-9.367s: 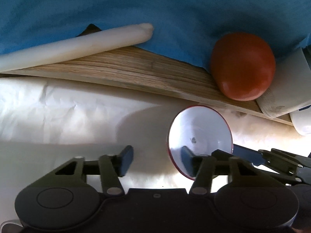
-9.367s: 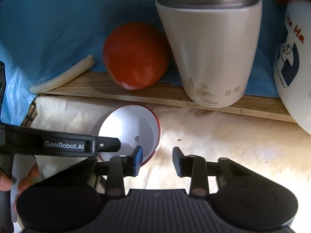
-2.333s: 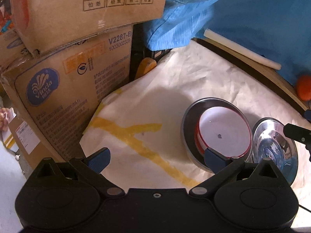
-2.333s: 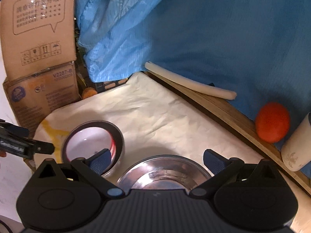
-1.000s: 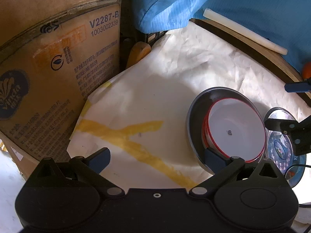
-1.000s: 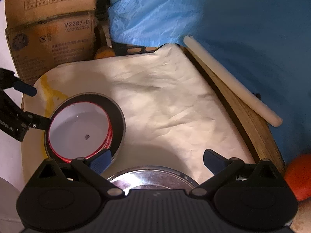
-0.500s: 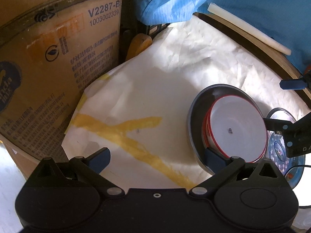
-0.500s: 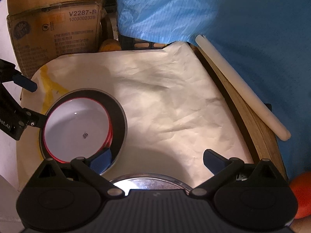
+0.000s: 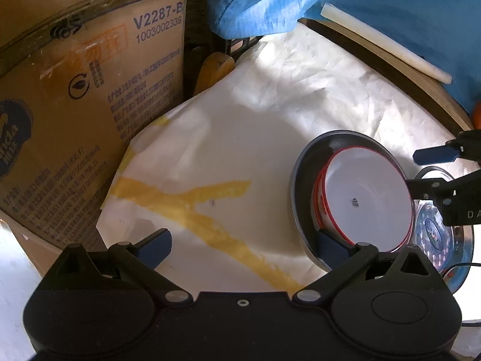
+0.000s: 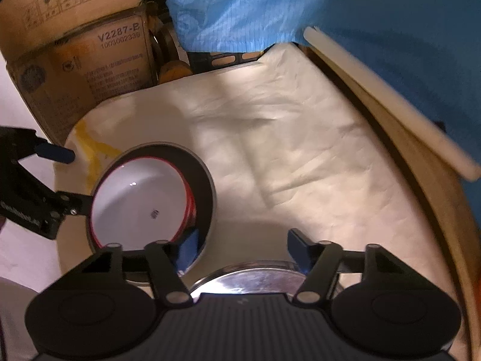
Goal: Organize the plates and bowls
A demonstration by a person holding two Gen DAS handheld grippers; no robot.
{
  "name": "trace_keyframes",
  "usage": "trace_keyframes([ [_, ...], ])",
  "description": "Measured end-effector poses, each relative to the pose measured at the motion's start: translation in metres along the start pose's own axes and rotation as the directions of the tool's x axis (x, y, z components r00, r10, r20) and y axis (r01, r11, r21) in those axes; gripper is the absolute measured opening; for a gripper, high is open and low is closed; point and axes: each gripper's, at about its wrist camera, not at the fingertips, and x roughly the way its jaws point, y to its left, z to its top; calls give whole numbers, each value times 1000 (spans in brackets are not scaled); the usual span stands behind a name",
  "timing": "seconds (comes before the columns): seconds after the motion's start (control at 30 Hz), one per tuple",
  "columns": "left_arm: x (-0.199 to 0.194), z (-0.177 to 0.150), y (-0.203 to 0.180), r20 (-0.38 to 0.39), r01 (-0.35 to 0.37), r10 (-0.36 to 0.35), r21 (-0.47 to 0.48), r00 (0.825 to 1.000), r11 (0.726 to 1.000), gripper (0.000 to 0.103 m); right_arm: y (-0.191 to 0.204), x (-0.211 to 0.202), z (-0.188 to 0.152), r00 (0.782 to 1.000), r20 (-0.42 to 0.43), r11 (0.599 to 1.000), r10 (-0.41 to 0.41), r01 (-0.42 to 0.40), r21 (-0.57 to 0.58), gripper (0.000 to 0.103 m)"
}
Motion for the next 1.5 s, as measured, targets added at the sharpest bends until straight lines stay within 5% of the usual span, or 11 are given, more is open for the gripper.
trace_keyframes([
  [0.37, -2, -1, 1, 2, 28, -28, 3, 1000, 1000, 92, 5, -3, -1, 999, 8, 999, 38, -38, 33, 36],
  [0.57, -4, 0, 4, -1, 73, -73, -16, 997, 997, 78, 5, -1, -3, 999, 16, 995, 51, -52, 86, 25],
  [0.83, -4, 3, 6, -19, 178, -180, -71, 984, 981, 36, 5, 1, -5, 998, 27, 981, 65, -69, 182, 15],
  [0.93, -2, 3, 6, -25, 203, -206, -91, 978, 975, 28, 5, 1, -6, 998, 25, 976, 61, -65, 208, 14],
  [1.17, 12, 2, 19, -29, 254, -264, -192, 964, 948, 27, 4, 4, -8, 998, 28, 960, 49, -55, 275, 12],
  [1.27, 14, 4, 20, -32, 289, -303, -218, 952, 932, 14, 0, 5, -9, 997, 40, 941, 61, -71, 331, 9],
  [1.5, 12, 5, 9, -51, 241, -254, -179, 966, 954, 12, 1, -1, -14, 996, 74, 919, 48, -73, 387, 8],
])
